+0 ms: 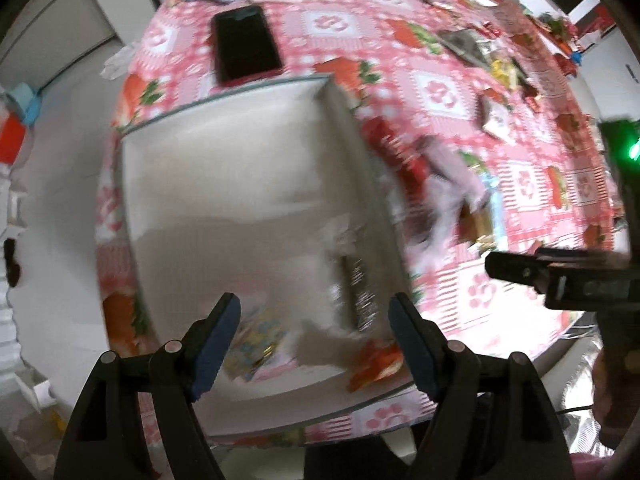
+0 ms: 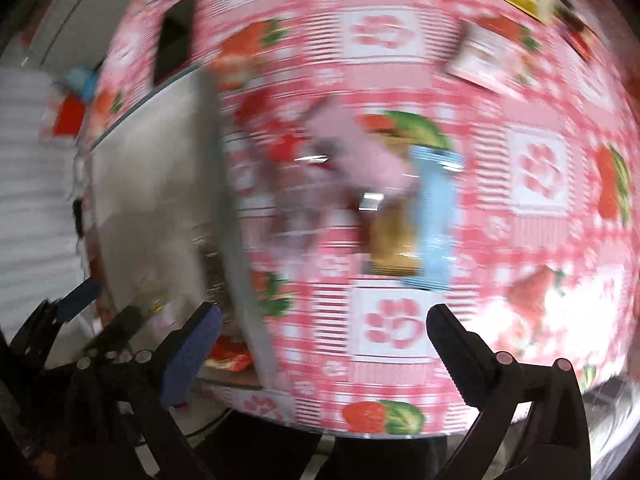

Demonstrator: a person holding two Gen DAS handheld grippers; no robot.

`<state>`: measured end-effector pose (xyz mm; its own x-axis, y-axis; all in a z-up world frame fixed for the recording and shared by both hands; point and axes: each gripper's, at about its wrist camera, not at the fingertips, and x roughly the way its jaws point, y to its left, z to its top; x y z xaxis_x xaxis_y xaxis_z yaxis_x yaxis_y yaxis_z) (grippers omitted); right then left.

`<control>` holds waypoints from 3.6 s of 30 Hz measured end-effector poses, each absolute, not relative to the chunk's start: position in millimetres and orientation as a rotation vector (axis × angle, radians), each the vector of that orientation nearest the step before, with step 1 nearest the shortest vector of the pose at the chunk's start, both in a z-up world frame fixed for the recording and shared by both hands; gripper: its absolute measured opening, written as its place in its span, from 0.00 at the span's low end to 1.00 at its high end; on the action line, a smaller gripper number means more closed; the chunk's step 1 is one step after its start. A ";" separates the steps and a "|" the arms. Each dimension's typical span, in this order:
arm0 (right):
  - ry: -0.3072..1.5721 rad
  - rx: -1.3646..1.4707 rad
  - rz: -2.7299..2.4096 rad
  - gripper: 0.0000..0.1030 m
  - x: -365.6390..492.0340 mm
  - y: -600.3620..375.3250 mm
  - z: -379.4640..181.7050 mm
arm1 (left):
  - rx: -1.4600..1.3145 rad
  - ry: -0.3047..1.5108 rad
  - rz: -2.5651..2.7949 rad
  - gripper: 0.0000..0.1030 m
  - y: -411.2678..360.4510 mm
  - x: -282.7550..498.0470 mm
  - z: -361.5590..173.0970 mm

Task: Organize snacks

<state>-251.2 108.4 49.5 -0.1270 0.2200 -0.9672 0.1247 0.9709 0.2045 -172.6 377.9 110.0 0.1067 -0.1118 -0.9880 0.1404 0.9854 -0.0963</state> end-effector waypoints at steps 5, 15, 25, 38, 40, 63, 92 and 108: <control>1.706 0.348 -0.014 1.00 -261.2 55.7 44.4 | -0.101 1.491 -0.238 0.77 347.7 -137.9 111.4; 1.706 0.446 -0.048 1.00 -278.6 -9.9 43.1 | -0.322 1.643 -0.151 0.77 291.7 -73.0 59.5; 1.705 0.505 -0.041 1.00 -274.1 -36.0 40.2 | -0.248 1.711 0.039 0.77 263.4 -47.2 16.9; 1.701 0.545 -0.056 1.00 -269.5 -70.3 30.8 | -0.050 1.633 -0.204 0.80 161.8 -35.2 22.4; 1.698 0.554 -0.070 1.00 -269.5 -76.4 30.7 | -0.016 1.592 -0.218 0.80 163.6 -37.9 34.0; 1.700 0.581 -0.119 1.00 -265.9 -92.7 21.9 | 0.167 1.627 -0.121 0.80 173.2 -24.4 -1.2; 1.633 0.234 -0.107 1.00 -179.0 -37.2 39.8 | 0.155 1.518 -0.173 0.21 211.4 -30.6 46.2; 1.616 0.294 -0.117 1.00 -104.7 -14.7 38.8 | 0.140 1.502 -0.169 0.21 227.7 -23.3 48.5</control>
<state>-104.7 -14.7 38.8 -0.0416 0.1176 -0.9922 0.2595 0.9602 0.1029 -23.3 227.7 48.5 0.0609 -0.0251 -0.9978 0.1980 0.9801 -0.0125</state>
